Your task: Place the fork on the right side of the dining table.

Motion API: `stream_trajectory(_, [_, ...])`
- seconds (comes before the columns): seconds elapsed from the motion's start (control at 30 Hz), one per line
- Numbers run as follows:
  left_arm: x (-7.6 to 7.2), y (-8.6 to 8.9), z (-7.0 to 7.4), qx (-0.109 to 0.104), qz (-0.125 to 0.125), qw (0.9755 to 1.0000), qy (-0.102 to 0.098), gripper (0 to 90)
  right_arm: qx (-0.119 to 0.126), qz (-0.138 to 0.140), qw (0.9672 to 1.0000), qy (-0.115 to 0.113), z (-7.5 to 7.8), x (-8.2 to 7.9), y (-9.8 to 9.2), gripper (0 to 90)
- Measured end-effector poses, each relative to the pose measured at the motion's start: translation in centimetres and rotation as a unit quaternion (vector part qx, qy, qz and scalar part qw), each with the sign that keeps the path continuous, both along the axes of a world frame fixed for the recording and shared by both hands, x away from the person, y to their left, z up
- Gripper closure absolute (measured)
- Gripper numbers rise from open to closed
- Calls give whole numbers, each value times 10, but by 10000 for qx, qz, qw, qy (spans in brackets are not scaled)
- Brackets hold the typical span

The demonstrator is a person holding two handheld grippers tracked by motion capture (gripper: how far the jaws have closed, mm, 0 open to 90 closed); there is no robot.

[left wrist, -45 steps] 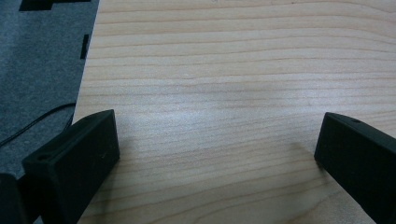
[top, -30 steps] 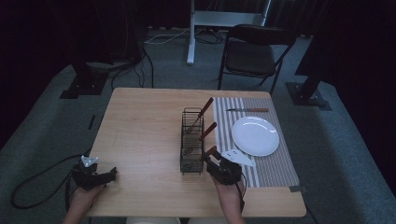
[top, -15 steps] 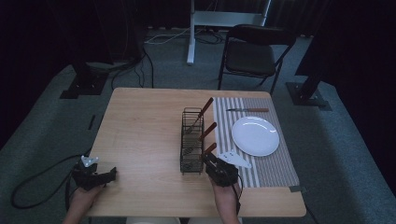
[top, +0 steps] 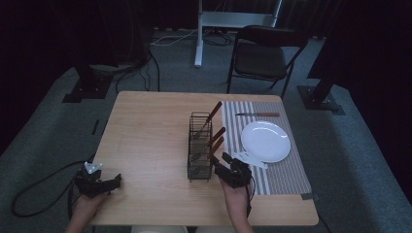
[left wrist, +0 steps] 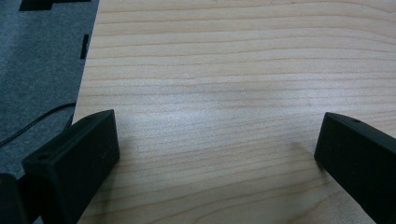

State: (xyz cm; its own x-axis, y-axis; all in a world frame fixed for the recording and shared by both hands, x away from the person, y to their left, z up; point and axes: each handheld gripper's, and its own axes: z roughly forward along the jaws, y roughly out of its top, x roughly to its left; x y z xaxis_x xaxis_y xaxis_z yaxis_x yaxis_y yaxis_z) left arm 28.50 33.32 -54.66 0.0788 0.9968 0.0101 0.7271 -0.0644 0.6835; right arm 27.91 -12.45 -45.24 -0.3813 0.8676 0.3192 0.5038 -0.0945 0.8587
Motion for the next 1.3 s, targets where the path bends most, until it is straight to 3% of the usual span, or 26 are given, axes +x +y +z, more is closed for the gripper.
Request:
stream_trajectory(0.33, [0, 0, 0, 0, 0, 10000, -1, 3, 50, -27, 9999, 111, -1, 30, 15, 491])
stream_trajectory(0.57, [0, 0, 0, 0, 0, 10000, 0, 3, -62, 44, 9995, 296, -6, 46, 22, 630])
stream_trajectory(0.97, [0, 0, 0, 1, 1, 10000, -1, 3, -47, 44, 9997, 229, 0, 41, 15, 773])
stream_trajectory(1.3, [0, 0, 0, -2, 2, 10000, -4, 3, 109, 111, 9996, 247, 1, 39, 11, 793])
